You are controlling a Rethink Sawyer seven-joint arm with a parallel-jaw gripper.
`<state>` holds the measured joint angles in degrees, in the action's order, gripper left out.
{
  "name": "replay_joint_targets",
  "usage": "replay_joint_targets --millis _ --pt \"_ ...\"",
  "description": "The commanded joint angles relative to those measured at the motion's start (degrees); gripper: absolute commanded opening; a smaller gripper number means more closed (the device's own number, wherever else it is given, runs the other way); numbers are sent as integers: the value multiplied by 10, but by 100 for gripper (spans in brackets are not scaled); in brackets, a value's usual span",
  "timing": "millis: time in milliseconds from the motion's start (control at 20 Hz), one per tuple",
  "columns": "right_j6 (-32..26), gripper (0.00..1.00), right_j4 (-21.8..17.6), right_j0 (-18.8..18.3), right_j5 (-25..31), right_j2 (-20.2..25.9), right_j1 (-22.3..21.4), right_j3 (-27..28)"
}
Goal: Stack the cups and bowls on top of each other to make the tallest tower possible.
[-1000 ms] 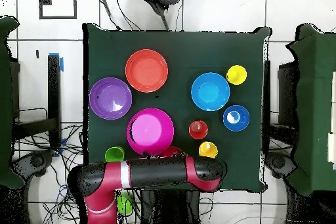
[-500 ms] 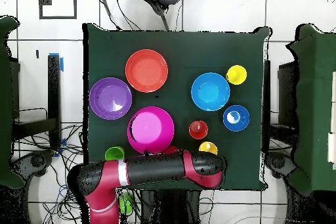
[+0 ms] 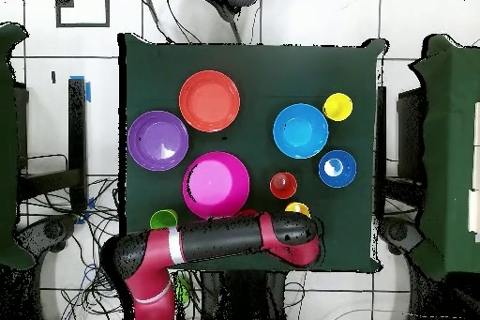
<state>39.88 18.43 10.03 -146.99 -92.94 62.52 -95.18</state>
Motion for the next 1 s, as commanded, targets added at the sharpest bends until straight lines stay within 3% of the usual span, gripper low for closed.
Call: replay_joint_targets --millis 50,350,500,750,1000 --pt "-24 100 6 -21 104 7 64 73" --pt "-18 100 8 -16 107 6 67 66" --pt "11 100 3 -3 100 28 50 59" --pt "32 100 -44 32 164 2 72 21" --pt "-1 100 -66 28 162 -16 91 -6"
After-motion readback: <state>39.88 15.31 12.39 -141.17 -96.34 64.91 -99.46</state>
